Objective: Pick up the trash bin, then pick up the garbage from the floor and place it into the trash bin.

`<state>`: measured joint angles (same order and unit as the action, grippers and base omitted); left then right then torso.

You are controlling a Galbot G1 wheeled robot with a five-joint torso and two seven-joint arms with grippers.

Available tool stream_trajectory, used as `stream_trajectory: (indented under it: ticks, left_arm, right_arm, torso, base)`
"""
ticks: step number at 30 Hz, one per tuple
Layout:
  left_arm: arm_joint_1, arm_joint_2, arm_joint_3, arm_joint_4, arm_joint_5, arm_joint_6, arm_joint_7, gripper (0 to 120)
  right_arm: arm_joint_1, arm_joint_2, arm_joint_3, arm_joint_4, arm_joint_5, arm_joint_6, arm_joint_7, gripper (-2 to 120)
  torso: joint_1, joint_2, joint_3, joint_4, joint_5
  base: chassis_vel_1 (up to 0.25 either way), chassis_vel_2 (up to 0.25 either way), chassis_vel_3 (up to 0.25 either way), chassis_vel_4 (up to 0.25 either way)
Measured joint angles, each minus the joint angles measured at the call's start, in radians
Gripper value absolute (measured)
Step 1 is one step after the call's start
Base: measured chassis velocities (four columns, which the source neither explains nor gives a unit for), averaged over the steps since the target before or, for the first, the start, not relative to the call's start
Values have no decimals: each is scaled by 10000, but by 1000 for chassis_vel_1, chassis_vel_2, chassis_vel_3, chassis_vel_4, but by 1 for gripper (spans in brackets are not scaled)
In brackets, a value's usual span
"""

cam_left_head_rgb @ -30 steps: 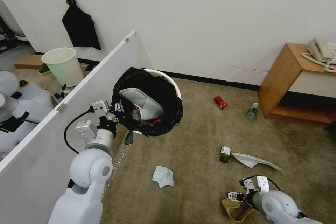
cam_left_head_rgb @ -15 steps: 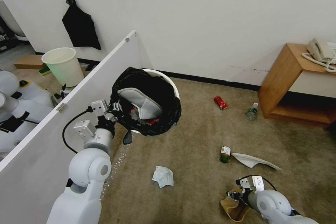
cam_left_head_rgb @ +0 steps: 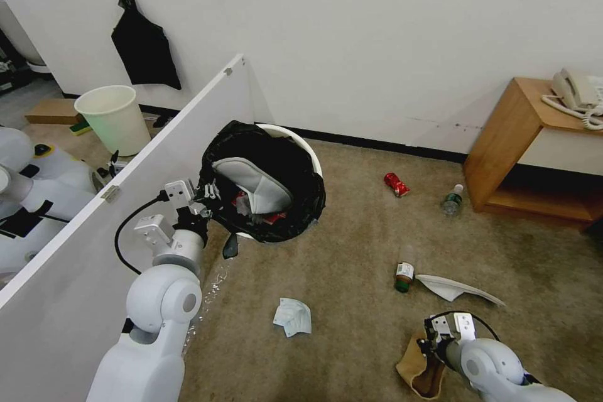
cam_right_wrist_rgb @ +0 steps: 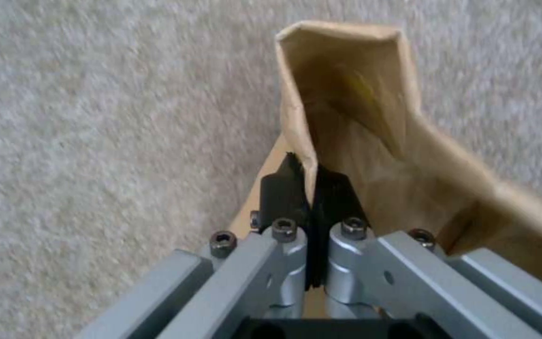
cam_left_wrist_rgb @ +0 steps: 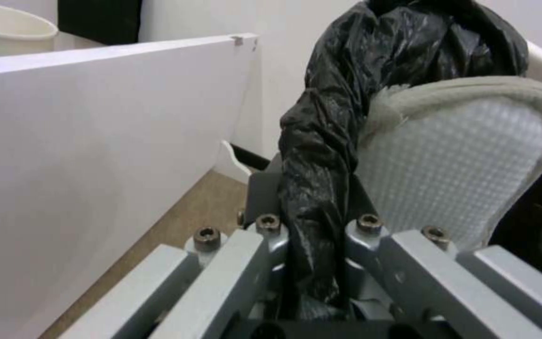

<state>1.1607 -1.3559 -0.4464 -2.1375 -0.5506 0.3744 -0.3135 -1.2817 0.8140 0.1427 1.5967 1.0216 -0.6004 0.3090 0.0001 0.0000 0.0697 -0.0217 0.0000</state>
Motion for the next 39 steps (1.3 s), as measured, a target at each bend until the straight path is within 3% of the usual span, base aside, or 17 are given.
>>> stream_trajectory:
  ticks: [11, 39]
  left_arm:
    - [-4, 1, -26, 6, -20, -1, -12, 4]
    - [-37, 162, 10, -181, -487, 561, -421, 4]
  right_arm:
    - [82, -10, -25, 33, -153, 76, -27, 0]
    - [544, -418, 2026, 3095, -1674, 521, -205, 0]
  torso:
    - [0, -1, 0, -1, 1]
    - [0, 0, 0, 0, 0]
  base:
    - [0, 0, 0, 0]
    - [0, 0, 0, 0]
